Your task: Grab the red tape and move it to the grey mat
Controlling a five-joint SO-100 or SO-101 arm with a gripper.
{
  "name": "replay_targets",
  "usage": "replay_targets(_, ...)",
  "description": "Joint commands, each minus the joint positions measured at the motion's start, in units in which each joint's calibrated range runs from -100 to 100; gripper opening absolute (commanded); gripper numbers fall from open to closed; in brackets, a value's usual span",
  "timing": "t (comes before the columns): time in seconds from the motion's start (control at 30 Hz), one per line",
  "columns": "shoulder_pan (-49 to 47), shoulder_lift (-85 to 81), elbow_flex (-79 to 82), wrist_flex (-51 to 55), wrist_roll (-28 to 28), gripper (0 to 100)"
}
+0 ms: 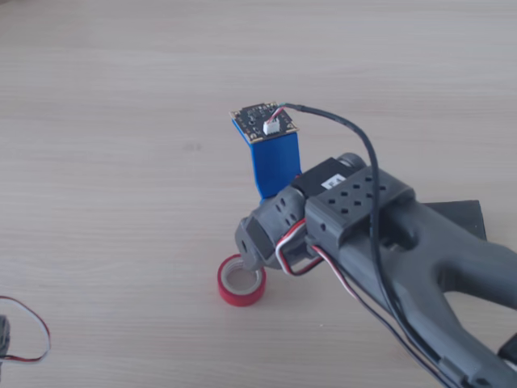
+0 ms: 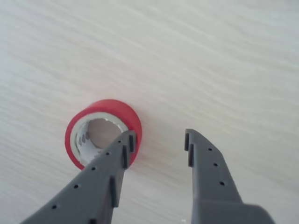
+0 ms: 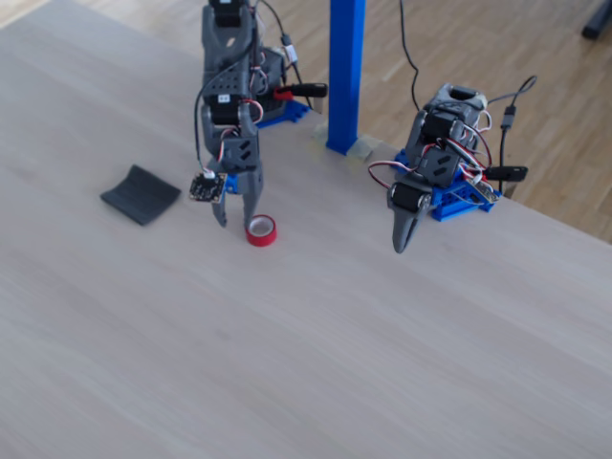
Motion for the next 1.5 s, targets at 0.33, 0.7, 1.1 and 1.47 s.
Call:
replay_targets(0.33,-0.48,-1.09,-4.38,-0.39,-0.01,17)
replay_targets(0.7,-1.20,-8.15,-3.21,2.32,0.31,17)
replay_targets(1.1,-3.72,-7.15,-3.30,1.82,-0.21,17)
replay_targets(1.47,-3.09,-3.00,-3.93,1.56,-0.27,17)
